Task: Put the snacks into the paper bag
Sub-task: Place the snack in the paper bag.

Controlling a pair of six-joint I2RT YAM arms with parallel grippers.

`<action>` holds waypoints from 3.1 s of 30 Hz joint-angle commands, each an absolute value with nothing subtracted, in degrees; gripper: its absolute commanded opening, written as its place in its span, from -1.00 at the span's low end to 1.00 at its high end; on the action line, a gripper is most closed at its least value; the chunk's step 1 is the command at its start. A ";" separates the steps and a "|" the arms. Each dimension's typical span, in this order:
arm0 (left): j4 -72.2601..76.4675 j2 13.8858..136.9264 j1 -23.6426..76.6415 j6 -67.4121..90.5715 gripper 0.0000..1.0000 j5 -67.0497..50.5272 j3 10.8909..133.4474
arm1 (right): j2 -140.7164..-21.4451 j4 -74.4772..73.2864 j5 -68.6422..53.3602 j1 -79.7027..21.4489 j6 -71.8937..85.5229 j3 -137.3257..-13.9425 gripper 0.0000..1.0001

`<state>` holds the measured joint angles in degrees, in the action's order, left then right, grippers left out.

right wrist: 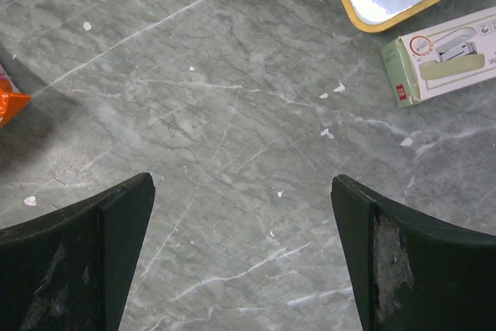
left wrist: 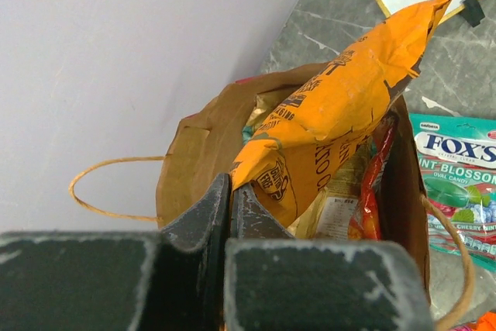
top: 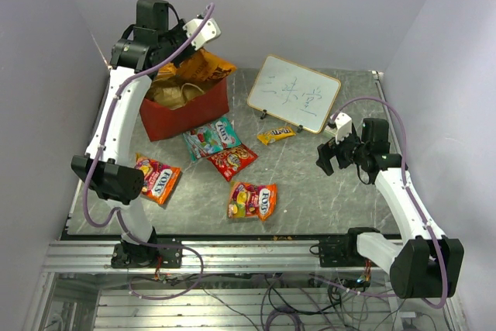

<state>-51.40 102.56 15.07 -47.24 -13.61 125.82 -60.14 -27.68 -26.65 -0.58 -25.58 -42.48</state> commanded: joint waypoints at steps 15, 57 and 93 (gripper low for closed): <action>-41.99 102.00 13.71 -46.69 -0.86 -20.63 118.29 | -60.01 -27.42 -27.14 -0.18 -26.37 -41.65 0.96; -57.47 112.89 8.01 -6.89 -0.86 -21.57 131.61 | -61.27 -27.29 -27.42 -0.15 -26.44 -41.71 0.96; -59.37 116.03 7.84 -22.99 -0.16 -2.19 128.85 | -62.57 -27.20 -27.60 -0.18 -26.43 -41.98 0.96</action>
<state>-59.37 116.90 8.08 -18.55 -6.04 126.96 -62.00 -27.68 -26.81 -0.58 -25.96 -42.48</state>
